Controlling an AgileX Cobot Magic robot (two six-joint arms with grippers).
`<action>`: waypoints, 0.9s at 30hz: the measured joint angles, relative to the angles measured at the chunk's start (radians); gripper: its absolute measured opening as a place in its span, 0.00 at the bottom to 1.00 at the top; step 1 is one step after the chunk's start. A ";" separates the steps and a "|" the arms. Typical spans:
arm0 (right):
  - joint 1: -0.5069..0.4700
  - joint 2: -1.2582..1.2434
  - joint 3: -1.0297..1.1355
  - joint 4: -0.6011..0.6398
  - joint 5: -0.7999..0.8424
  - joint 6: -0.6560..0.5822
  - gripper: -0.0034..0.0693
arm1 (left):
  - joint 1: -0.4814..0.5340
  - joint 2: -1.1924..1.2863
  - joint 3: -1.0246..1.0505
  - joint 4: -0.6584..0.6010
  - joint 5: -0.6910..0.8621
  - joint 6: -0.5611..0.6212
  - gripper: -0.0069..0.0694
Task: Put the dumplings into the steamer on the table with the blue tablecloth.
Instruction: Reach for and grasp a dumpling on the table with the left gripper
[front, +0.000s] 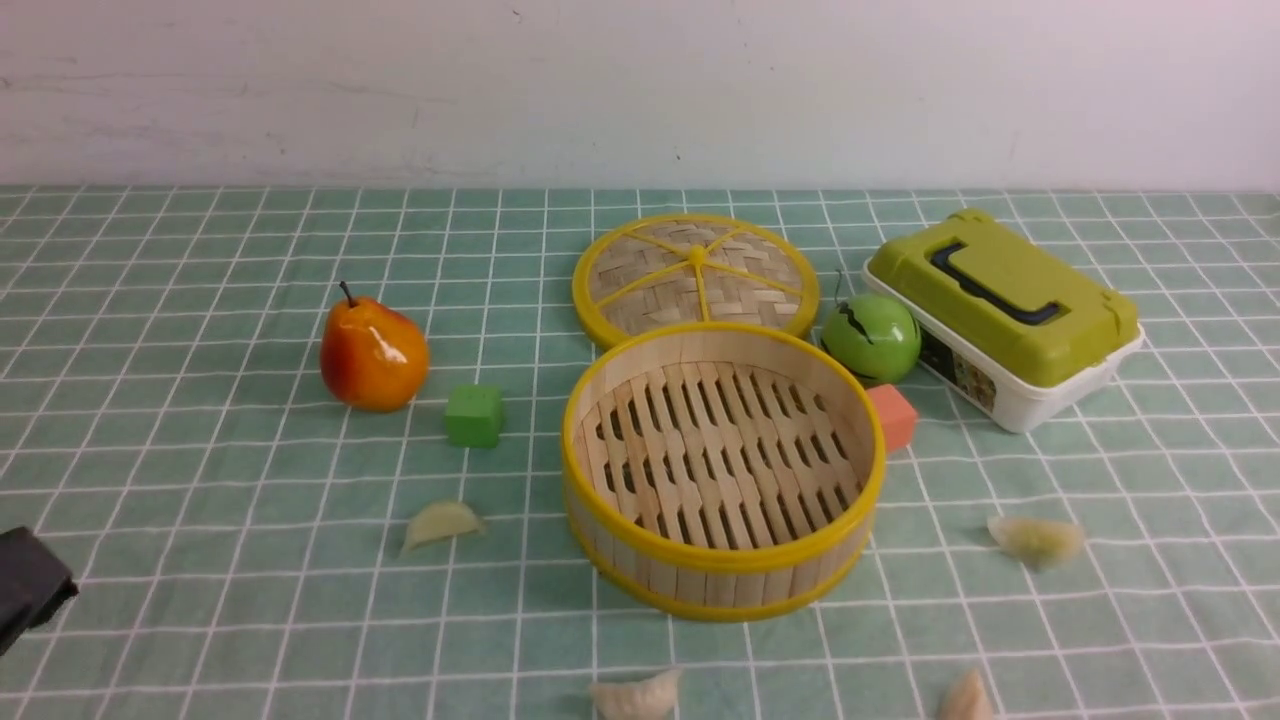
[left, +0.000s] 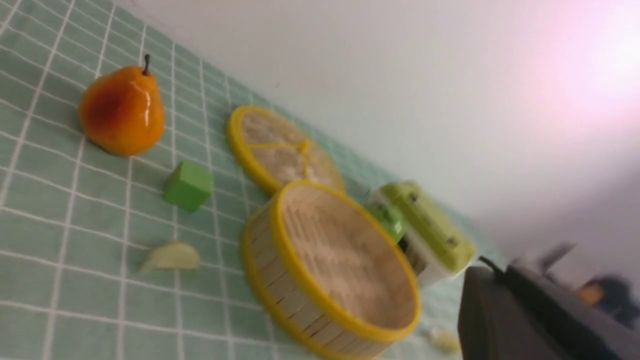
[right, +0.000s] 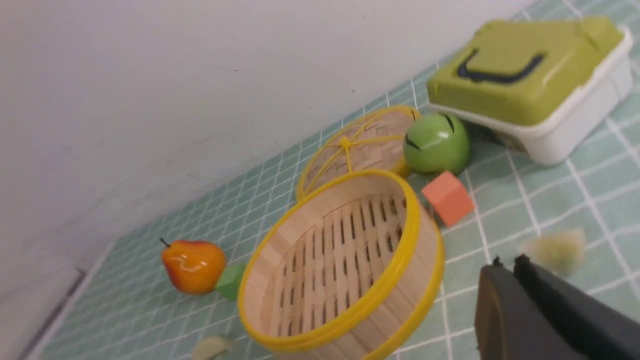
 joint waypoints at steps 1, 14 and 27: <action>0.000 0.050 -0.048 -0.021 0.023 -0.032 0.03 | 0.000 0.050 -0.045 0.041 0.058 0.014 0.07; 0.215 0.607 -0.447 -0.216 0.510 -0.239 0.02 | -0.245 0.715 -0.526 0.619 0.597 0.032 0.07; 0.404 0.649 -0.452 -0.317 0.488 -0.242 0.02 | -0.427 1.199 -0.745 0.759 0.431 0.041 0.49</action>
